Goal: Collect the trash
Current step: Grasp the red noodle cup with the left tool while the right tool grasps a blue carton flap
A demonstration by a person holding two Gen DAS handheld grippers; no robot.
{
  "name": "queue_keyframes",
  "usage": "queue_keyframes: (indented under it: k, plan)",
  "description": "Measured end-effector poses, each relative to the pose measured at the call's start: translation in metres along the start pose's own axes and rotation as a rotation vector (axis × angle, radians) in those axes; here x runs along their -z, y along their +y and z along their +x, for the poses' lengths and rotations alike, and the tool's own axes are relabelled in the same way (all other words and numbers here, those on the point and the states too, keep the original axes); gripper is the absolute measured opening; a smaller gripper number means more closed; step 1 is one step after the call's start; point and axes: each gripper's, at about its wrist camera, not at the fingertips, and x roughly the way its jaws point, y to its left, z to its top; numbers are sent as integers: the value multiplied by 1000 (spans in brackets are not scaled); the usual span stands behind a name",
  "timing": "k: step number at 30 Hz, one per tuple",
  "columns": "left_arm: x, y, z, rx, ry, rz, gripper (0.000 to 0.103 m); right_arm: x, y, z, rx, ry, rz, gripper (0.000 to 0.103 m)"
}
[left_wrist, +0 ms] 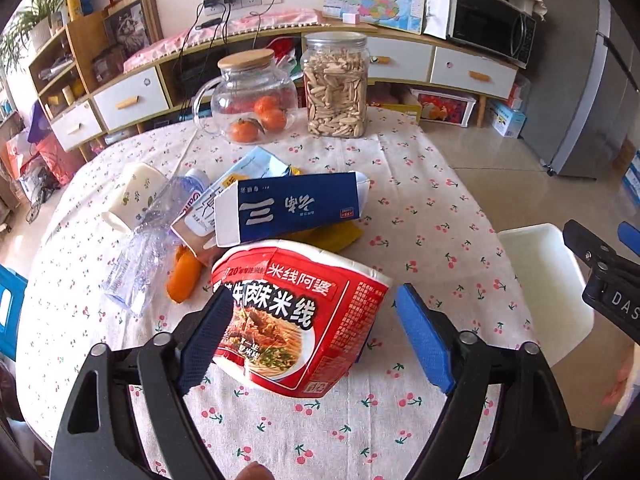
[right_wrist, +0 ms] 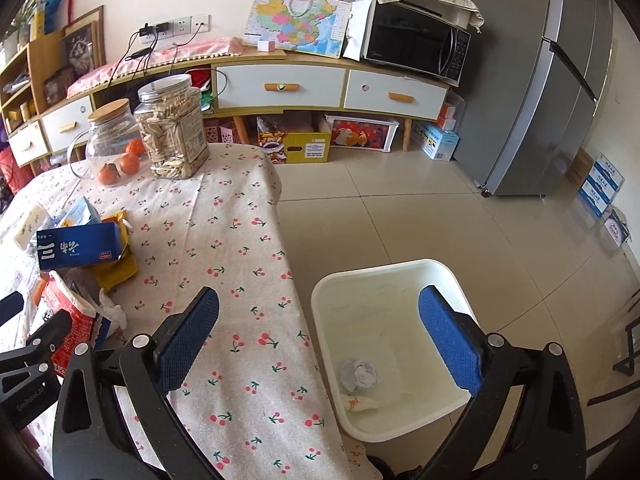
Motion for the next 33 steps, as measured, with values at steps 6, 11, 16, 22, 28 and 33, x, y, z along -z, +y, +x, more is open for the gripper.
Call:
queue_keyframes:
  k: [6, 11, 16, 22, 28, 33]
  plan:
    - [7, 18, 20, 35, 87, 32, 92, -1, 24, 9, -56, 45, -14, 96]
    - [6, 18, 33, 82, 134, 36, 96, 0, 34, 14, -69, 64, -20, 96]
    - [7, 10, 39, 34, 135, 94, 96, 2, 36, 18, -85, 86, -19, 96]
    - [7, 11, 18, 39, 73, 118, 74, 3, 38, 20, -106, 103, -19, 96]
    - [7, 34, -4, 75, 65, 46, 72, 5, 46, 18, -139, 107, -35, 96]
    - [7, 52, -30, 78, 7, -10, 72, 8, 66, 16, -245, 141, -62, 96]
